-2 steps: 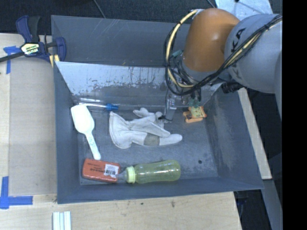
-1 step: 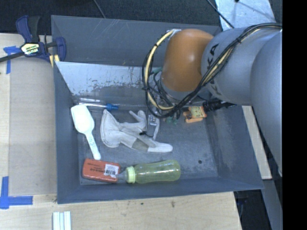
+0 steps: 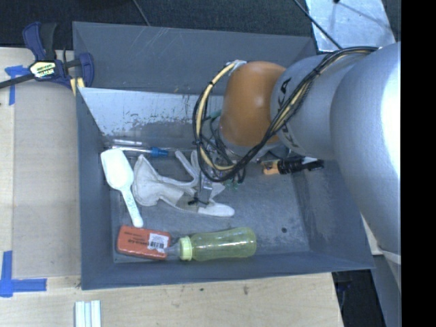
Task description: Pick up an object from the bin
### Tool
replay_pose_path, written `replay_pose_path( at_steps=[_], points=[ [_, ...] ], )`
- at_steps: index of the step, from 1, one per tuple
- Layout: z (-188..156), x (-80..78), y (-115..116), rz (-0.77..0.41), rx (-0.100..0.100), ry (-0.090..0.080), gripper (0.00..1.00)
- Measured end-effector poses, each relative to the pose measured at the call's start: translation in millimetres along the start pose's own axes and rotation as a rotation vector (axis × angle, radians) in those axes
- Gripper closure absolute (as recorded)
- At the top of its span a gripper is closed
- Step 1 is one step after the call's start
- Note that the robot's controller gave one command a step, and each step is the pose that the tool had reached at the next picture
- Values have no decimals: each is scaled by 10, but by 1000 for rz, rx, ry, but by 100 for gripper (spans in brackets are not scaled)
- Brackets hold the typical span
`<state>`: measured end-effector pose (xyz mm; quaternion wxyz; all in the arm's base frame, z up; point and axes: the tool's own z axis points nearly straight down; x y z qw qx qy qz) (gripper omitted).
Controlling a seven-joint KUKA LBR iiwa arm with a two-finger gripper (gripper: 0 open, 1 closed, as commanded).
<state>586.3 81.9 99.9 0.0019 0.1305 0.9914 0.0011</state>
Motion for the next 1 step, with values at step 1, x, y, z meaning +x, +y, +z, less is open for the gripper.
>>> replay_pose_path(
  at_steps=[1],
  points=[
    [202, 150, 42, 9, 1, 2, 100]
  ],
)
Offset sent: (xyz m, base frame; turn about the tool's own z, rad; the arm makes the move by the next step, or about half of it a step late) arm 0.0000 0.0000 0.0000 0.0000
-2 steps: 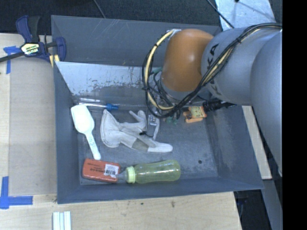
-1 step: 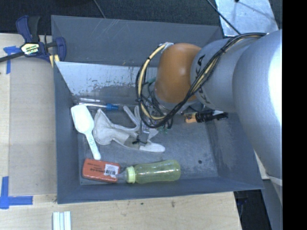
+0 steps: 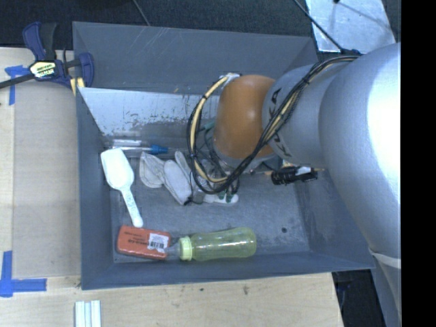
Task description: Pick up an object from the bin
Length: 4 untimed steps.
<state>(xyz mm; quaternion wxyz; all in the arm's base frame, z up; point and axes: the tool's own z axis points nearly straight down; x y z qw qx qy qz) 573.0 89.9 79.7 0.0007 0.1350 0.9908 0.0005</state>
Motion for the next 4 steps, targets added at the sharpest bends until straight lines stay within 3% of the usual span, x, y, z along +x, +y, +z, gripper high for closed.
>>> replay_pose_path(
  at_steps=[1, 2, 3, 4],
  points=[
    [0, 0, 0, 0, 0, 0, 100],
    [-1197, 311, -140, -20, 1, 0, 100],
    [-1197, 312, -140, -21, 1, 0, 100],
    [-1547, 266, -146, -24, 2, 3, 100]
  ],
)
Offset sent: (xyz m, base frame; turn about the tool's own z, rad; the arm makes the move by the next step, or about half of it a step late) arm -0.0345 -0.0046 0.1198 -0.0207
